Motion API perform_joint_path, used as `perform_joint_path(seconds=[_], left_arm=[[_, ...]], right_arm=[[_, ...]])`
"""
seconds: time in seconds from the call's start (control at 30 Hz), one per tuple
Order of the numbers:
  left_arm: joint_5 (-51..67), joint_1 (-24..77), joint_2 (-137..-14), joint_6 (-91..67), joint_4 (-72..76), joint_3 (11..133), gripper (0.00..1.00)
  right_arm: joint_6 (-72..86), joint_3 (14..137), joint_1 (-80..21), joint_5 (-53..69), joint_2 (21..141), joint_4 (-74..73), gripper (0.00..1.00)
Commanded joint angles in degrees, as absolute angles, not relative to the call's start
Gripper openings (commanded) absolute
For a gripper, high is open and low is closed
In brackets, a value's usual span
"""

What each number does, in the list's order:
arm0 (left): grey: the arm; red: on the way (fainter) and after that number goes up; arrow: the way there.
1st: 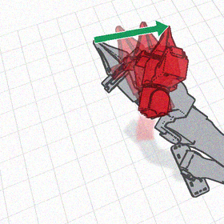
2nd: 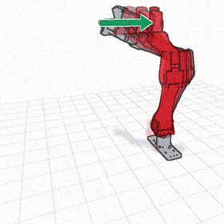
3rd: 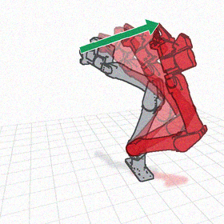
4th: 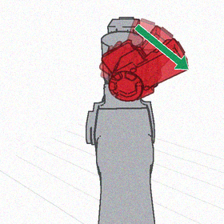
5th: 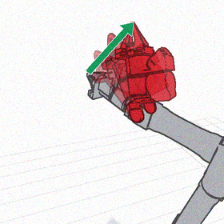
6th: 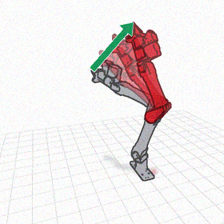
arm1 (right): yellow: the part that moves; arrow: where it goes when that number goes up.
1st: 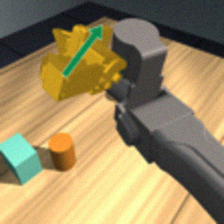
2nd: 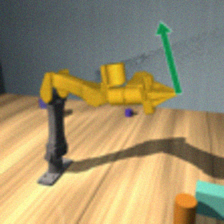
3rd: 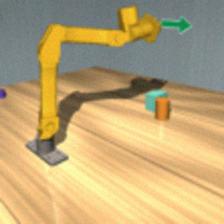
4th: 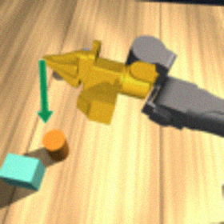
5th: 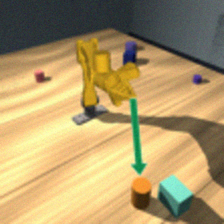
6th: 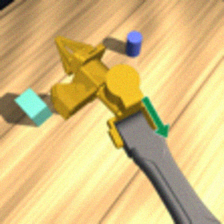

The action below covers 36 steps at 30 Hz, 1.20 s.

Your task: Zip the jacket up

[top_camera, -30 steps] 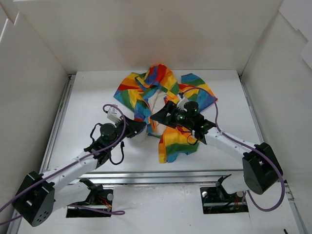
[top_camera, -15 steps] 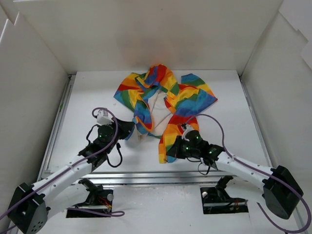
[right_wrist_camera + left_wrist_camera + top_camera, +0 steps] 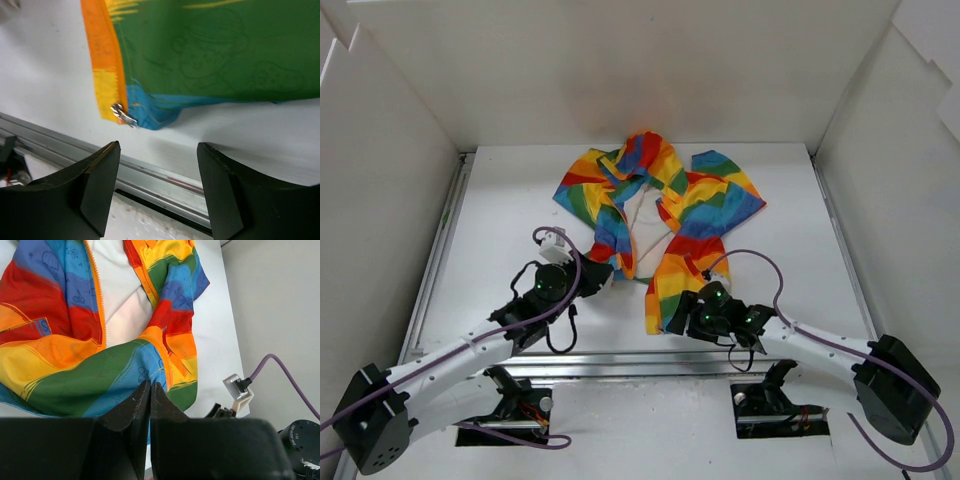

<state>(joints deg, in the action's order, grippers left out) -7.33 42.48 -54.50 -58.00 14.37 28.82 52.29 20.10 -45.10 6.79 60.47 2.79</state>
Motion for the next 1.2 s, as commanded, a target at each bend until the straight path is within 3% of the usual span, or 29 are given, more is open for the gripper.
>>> perform_joint_path(seconds=[0.0,0.2,0.6,0.67,1.17], left_arm=[[-6.7,42.9,-54.2,-56.6,18.9,31.2,0.00],[-7.1,43.4,-53.4,-57.0,18.5,30.5,0.00],[-8.4,43.4,-53.3,-58.5,17.2,30.7,0.00],[-8.1,42.8,-53.3,-58.4,16.4,31.5,0.00],[-7.0,39.6,-51.3,-56.7,18.4,36.9,0.00]], right_arm=[[53.6,20.0,-45.6,4.3,64.3,8.3,0.61],[54.1,20.8,-46.3,1.5,69.9,10.5,0.53],[52.0,22.7,-46.5,-0.9,73.9,12.1,0.04],[51.9,23.0,-46.5,-0.4,73.5,13.1,0.00],[44.2,38.0,-41.0,13.8,62.0,26.5,0.00]])
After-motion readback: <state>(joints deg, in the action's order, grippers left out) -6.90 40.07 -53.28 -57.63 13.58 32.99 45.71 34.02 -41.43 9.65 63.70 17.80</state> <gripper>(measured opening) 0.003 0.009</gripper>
